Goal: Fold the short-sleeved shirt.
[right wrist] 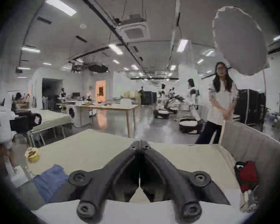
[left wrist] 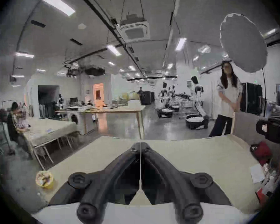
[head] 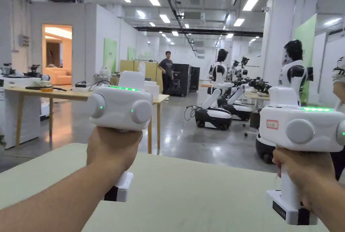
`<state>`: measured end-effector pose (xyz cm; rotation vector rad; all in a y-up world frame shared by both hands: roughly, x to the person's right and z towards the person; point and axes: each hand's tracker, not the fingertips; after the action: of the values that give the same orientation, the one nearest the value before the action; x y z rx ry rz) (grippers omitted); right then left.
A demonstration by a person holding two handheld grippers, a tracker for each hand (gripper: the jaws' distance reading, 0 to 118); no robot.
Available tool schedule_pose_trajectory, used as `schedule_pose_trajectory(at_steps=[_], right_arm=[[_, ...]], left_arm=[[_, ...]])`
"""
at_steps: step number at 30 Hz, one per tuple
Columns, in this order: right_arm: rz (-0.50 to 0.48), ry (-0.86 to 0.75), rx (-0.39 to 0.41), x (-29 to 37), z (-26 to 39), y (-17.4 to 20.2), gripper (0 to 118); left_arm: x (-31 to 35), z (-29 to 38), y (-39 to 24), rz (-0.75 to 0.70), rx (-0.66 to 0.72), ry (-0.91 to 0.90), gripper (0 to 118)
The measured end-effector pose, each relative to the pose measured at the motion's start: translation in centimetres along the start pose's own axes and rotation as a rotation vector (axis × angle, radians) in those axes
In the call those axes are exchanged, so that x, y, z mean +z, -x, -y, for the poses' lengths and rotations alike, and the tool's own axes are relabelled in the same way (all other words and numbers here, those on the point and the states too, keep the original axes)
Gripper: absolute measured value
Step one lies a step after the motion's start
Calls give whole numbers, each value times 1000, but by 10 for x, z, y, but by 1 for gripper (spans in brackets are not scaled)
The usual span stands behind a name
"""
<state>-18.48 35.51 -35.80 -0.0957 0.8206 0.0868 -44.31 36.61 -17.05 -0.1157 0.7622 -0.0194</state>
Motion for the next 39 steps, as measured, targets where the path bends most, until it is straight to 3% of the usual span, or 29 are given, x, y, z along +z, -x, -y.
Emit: schedule_pose_trajectory(at_steps=[6,11,15,18,22,23,24,25,26,27,28,31,36,37,39], right_arm=[[-186,94,30,-51,31,95,0],[-332,225,54,-82,86,183,0],[-425,372,92,-98,140,243,0],[-455,406,100,-108,164,266,0],[-454,415,104,-104,179,252,0],[-449,414,101,-108,177,249,0],[-445,414,98,-111,175,247,0],[-444,413,97,-113,172,243,0],[-442,411,98,-115,173,239,0],[-442,412,97,-117,174,236,0],[-443,414,98,-119,176,231,0],[-418,436,112,-125,185,228,0],[-376,483,126,-134,204,222,0],[-360,491,124,-128,220,188,0],[-341,514,103,-132,227,185,0]], left_arm=[[3,62,86,-184,-77,153,0],[14,128,153,-298,-31,312,0],[15,188,188,-332,16,514,0],[10,228,199,-316,62,639,0],[-13,251,201,-229,90,720,0],[-24,256,202,-197,124,766,15],[-31,261,203,-165,148,806,53],[-41,268,203,-146,169,845,101],[-48,278,203,-150,202,872,117],[-49,286,202,-161,289,749,116],[-62,289,197,-145,228,744,117],[-77,313,187,-143,237,865,117],[-102,344,171,-160,131,886,103],[-104,349,167,-161,119,920,102],[-112,362,167,-161,94,948,93]])
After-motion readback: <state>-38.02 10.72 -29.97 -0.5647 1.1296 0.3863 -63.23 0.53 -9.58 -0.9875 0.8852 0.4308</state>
